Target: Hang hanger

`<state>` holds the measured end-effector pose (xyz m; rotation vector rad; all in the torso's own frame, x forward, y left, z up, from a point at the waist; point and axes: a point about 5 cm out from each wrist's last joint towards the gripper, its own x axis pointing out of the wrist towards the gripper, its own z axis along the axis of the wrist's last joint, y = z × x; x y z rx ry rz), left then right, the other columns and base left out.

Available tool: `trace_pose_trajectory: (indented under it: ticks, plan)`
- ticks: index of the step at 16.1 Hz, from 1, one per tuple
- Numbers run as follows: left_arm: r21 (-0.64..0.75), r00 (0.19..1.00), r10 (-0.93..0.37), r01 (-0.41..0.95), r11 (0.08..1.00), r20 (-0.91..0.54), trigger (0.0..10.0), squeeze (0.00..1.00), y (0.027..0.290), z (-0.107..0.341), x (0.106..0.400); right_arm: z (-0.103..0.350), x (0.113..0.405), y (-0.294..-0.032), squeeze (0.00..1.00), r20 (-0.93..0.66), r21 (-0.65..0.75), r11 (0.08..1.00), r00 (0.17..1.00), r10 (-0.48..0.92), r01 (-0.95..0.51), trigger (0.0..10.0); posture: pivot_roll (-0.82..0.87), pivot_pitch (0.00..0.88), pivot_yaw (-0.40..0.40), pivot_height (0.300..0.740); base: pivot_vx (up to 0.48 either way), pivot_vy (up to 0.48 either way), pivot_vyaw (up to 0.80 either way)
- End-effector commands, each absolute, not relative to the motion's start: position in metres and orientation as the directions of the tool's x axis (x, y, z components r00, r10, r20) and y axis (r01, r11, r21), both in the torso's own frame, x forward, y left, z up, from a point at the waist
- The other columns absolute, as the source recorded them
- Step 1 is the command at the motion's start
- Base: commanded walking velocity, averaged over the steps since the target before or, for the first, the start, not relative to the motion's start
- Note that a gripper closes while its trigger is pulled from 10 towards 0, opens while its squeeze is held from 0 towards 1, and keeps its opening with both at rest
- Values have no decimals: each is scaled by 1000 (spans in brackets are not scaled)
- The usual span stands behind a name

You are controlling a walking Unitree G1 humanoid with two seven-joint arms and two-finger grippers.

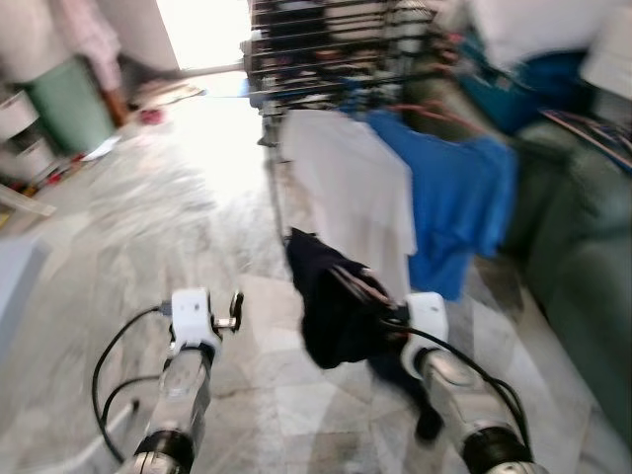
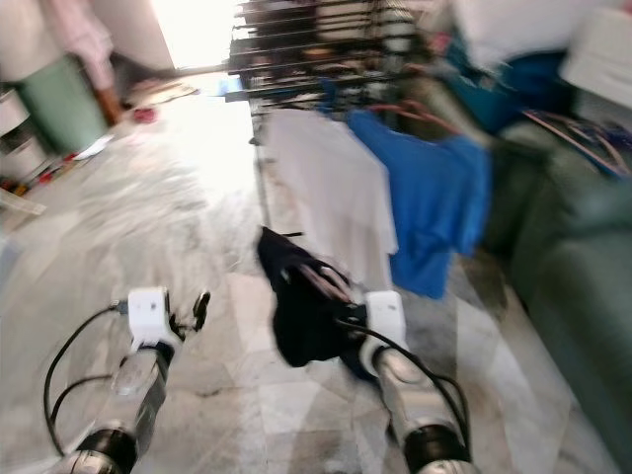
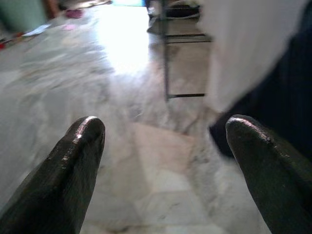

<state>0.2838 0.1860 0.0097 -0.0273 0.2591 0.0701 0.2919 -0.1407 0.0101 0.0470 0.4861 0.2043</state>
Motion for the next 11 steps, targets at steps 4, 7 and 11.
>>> trace_pose_trajectory:
  ticks: [4, 7, 11]
  plan:
    - [13, 960, 149, -150, 989, -238, 10000, 0, 200, 9, 273, 22, 299, -127, 0, -399, 78, 975, 890, 223, -209, 10000, -145, 0, 63, 740, 0, 0, 0]
    - [33, 963, 179, -176, 984, -202, 10000, 0, 204, 13, 266, 21, 299, -131, 0, -401, 83, 980, 894, 198, -180, 10000, -107, 0, 23, 740, 0, 0, 0]
    - [-5, 975, 142, -145, 989, -170, 10000, 0, 204, 16, 251, 31, 304, -146, 0, -339, 37, 997, 937, 82, -74, 10000, -95, 0, 23, 740, 77, 0, 0]
